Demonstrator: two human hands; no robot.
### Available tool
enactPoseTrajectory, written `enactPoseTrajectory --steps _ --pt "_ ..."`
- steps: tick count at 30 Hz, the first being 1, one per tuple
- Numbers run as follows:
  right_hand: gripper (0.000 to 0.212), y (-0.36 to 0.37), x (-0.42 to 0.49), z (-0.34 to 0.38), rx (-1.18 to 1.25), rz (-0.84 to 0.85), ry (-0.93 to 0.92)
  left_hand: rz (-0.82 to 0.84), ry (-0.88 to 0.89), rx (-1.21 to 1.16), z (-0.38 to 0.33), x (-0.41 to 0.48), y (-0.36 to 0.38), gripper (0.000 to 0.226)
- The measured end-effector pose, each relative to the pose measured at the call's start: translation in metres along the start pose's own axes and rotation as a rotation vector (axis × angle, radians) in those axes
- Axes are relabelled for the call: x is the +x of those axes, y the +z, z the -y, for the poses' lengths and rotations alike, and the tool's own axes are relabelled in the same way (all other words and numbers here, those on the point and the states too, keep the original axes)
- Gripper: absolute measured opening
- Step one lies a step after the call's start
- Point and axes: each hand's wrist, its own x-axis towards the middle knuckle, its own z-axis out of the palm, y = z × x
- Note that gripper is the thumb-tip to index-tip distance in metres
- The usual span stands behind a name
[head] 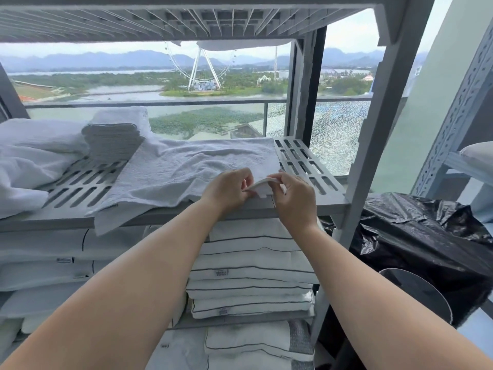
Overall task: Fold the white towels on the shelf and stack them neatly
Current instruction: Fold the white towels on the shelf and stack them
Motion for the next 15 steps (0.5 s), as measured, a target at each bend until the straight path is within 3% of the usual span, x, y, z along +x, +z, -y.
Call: enactPoseTrajectory --steps 4,10,15 --pt "0.013 0.003 0.008 0.015 0.046 -0.05 -0.022 -0.091 -0.052 -0.052 -0.005 0.0 -0.012 0.029" --pt "0.014 0.01 0.013 0.023 0.104 -0.089 0.029 0.068 -0.17 0.188 0.02 -0.017 -0.036 0.028" --pt "0.016 0.027 0.025 0.037 0.123 -0.131 0.15 0.001 -0.237 0.158 0.043 -0.027 -0.055 0.028"
